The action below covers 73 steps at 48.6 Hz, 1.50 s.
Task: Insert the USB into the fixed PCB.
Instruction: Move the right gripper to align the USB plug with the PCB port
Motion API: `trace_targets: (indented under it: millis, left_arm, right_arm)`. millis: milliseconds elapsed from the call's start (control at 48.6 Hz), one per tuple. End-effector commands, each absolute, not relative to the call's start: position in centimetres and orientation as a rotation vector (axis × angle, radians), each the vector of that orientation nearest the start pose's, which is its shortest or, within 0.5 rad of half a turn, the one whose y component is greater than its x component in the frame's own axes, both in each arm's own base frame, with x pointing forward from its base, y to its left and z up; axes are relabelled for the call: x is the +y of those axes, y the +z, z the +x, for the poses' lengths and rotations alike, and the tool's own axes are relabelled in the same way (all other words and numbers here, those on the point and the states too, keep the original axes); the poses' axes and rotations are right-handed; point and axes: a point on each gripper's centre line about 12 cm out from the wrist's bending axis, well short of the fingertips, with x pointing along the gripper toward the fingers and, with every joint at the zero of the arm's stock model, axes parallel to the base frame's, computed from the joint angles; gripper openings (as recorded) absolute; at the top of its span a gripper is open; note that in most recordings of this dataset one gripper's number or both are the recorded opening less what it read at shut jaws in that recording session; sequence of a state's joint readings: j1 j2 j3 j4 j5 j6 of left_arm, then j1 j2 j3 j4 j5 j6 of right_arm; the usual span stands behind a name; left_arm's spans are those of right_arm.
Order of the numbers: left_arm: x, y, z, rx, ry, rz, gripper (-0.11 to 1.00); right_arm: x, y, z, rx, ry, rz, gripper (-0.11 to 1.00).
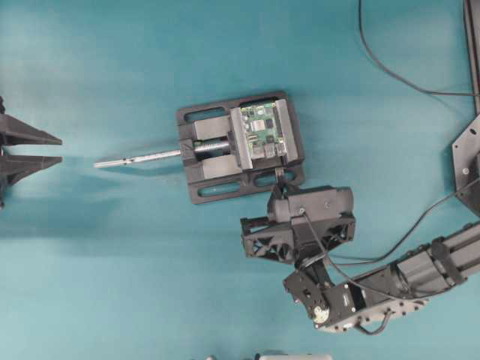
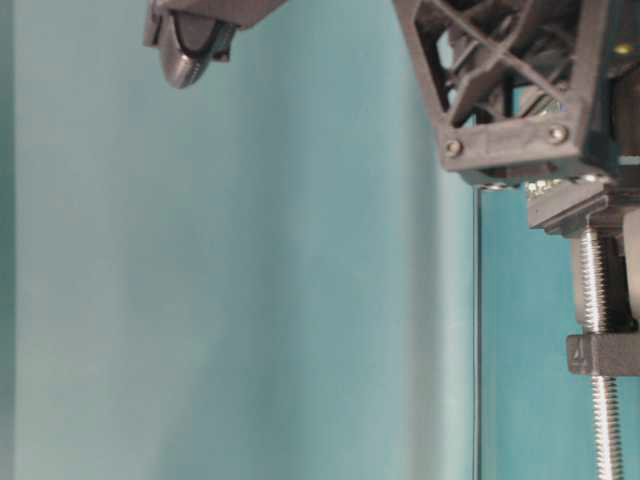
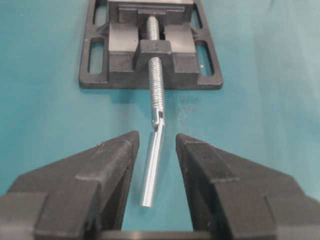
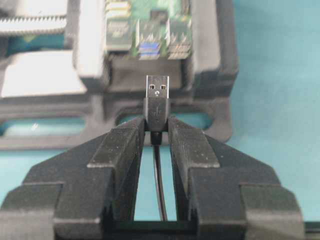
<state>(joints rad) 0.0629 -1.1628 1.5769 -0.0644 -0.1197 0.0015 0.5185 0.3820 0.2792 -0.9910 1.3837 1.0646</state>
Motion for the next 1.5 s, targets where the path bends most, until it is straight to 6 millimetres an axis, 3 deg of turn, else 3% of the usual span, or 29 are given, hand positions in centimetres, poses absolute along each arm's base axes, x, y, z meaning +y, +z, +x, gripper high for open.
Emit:
trace_targets:
  millis: [0,555,1481]
  left_arm:
    - [1.0,15.0,13.8,0.279,0.081,-0.064,0.55]
    - [1.0,15.0,13.8,0.28,0.08,-0.065,0.55]
    - [1.0,15.0,13.8,0.28,0.081,-0.066,0.55]
  right_arm:
    - [10.4,15.3,38.0,1.076,-0.753,-0.598,0.21]
    - [9.2,14.7,37.1,1.089,-0.691,-0.585,0.21]
    - [7.8,14.6,37.3,1.12,-0.658,-0.608,0.21]
